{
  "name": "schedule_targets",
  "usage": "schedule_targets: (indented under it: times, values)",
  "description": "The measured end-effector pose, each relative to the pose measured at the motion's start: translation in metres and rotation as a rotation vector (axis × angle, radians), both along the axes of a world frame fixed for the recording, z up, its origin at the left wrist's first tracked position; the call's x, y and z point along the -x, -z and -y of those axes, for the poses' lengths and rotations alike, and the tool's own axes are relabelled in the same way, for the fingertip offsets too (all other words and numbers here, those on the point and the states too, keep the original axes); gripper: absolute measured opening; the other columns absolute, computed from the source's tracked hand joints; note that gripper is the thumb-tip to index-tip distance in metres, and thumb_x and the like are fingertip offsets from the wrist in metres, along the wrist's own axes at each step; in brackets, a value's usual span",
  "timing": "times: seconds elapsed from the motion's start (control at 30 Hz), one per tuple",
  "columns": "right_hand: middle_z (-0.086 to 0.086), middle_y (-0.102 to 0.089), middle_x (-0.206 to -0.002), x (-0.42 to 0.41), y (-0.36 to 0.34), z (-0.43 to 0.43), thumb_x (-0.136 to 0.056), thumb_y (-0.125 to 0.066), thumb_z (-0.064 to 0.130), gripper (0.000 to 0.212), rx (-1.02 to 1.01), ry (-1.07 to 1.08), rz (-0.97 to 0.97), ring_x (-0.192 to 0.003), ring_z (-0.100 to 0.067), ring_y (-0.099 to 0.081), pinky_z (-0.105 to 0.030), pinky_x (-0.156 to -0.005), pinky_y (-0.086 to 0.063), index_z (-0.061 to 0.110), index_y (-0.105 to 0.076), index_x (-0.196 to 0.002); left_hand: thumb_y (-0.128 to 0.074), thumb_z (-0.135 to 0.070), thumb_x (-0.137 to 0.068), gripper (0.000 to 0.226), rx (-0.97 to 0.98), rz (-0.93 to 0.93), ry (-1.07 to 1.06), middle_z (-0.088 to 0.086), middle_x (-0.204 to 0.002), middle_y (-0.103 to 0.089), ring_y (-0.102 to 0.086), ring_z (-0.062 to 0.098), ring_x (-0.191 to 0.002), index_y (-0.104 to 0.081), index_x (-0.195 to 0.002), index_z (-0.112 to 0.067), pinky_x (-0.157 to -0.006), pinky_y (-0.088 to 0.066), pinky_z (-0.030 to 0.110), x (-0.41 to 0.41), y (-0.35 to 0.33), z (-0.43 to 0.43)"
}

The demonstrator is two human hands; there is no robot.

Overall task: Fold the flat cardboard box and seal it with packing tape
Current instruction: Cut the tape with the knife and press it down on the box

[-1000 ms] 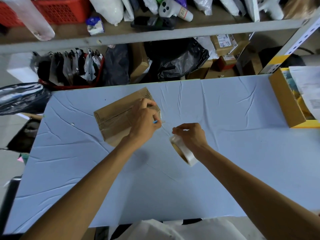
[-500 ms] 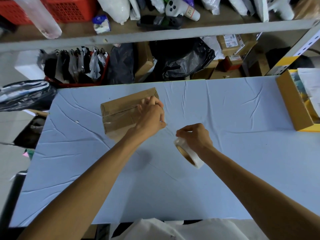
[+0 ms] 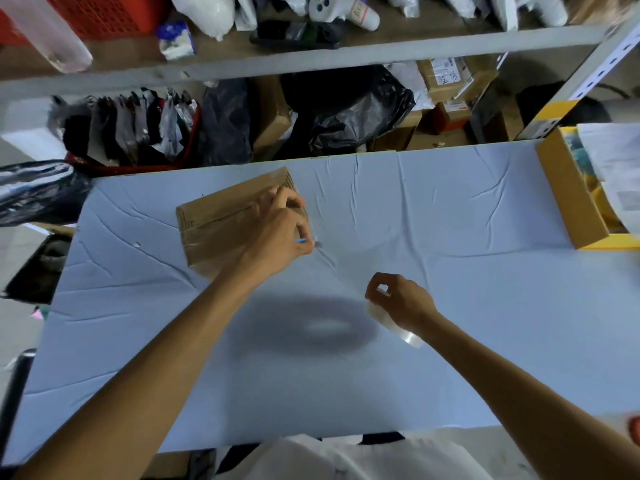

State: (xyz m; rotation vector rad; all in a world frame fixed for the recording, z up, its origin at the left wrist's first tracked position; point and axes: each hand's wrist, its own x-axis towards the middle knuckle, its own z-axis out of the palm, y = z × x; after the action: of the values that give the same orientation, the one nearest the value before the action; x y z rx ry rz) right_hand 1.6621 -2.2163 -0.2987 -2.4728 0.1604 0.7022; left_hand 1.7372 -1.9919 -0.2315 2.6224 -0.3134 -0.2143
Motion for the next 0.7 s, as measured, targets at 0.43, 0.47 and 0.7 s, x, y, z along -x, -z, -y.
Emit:
schedule_targets:
  times: [0.43,0.47,0.7]
  values:
    - [-0.005,-0.066,-0.088,0.008,0.022,-0.014,-0.089,-0.038,0.022,0.018,0.291,-0.27,0.025,-0.079,-0.03,-0.062,-0.032,-0.069,-0.046,0.02,-0.056,-0.092,-0.082,-0.016,-0.069,0.012,-0.024,-0.023,0.002,0.0,-0.122,-0.047,-0.041,0.022,-0.119,-0.071,-0.066,-0.013,-0.098,-0.04,0.05,-0.001,-0.003,0.0]
    - [-0.005,-0.064,-0.087,0.008,0.024,-0.014,-0.089,-0.038,0.023,0.017,0.297,-0.288,0.024,-0.078,-0.029,-0.061,-0.032,-0.069,-0.046,0.021,-0.055,-0.092,-0.082,-0.016,-0.069,0.012,-0.026,-0.018,0.002,0.0,-0.122,-0.047,-0.041,0.022,-0.119,-0.071,-0.066,-0.014,-0.098,-0.041,0.049,-0.001,-0.002,0.0]
    - [-0.01,-0.057,-0.099,-0.004,0.001,-0.02,-0.091,-0.059,0.038,0.09,0.314,-0.439,0.117,-0.087,-0.03,-0.061,-0.034,-0.071,-0.04,0.043,0.011,-0.148,-0.08,-0.018,-0.071,0.017,-0.062,0.054,0.033,-0.002,-0.12,-0.047,-0.039,0.023,-0.12,-0.065,-0.063,-0.019,-0.094,-0.044,0.048,0.001,0.006,-0.001]
